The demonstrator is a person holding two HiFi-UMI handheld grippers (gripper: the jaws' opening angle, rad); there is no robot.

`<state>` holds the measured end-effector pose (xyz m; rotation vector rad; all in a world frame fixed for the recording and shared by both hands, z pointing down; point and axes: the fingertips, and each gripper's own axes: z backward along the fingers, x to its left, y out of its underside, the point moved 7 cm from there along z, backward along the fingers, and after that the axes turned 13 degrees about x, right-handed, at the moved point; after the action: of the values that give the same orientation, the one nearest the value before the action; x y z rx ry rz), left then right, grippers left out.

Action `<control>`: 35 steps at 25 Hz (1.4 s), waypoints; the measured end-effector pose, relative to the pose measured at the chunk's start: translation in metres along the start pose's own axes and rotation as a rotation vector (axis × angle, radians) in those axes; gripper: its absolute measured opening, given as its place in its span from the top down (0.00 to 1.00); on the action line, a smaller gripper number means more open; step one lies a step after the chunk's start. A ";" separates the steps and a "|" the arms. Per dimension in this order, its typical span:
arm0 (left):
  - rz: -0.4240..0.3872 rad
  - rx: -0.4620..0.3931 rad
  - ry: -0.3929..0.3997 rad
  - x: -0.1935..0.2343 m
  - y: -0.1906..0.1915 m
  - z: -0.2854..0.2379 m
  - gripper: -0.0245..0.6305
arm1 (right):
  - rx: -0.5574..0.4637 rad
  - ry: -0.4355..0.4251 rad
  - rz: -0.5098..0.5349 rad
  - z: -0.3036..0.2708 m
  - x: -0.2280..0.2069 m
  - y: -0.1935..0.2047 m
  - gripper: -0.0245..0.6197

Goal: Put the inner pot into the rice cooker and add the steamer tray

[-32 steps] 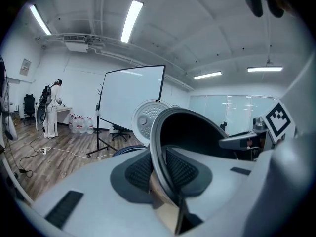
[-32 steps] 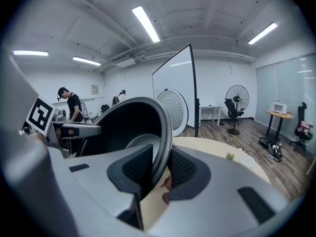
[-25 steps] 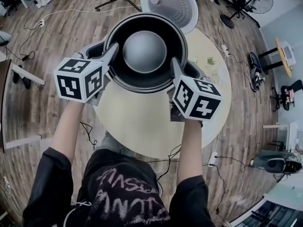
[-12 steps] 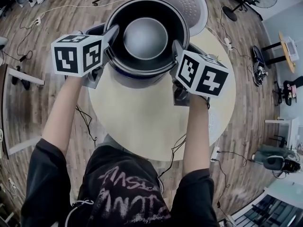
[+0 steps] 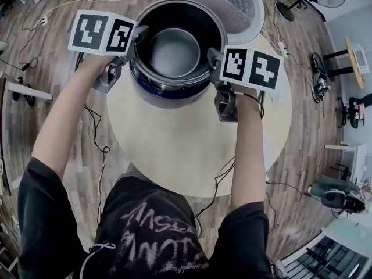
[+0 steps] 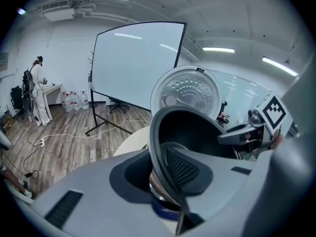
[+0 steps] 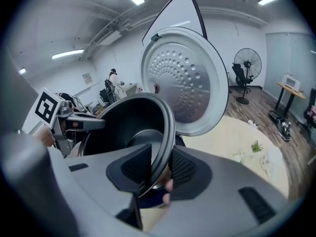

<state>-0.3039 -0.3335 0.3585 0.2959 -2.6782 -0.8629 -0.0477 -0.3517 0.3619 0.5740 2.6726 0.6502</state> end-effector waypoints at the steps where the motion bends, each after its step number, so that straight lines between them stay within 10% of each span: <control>1: 0.001 0.027 0.011 0.002 -0.001 -0.004 0.80 | 0.020 -0.003 -0.002 -0.003 -0.001 0.000 0.78; 35: -0.102 0.427 0.000 0.025 0.032 -0.072 0.77 | 0.316 -0.035 -0.017 -0.064 -0.010 0.036 0.74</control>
<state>-0.3049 -0.3533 0.4393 0.5310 -2.8466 -0.3041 -0.0541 -0.3502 0.4352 0.6345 2.7611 0.2096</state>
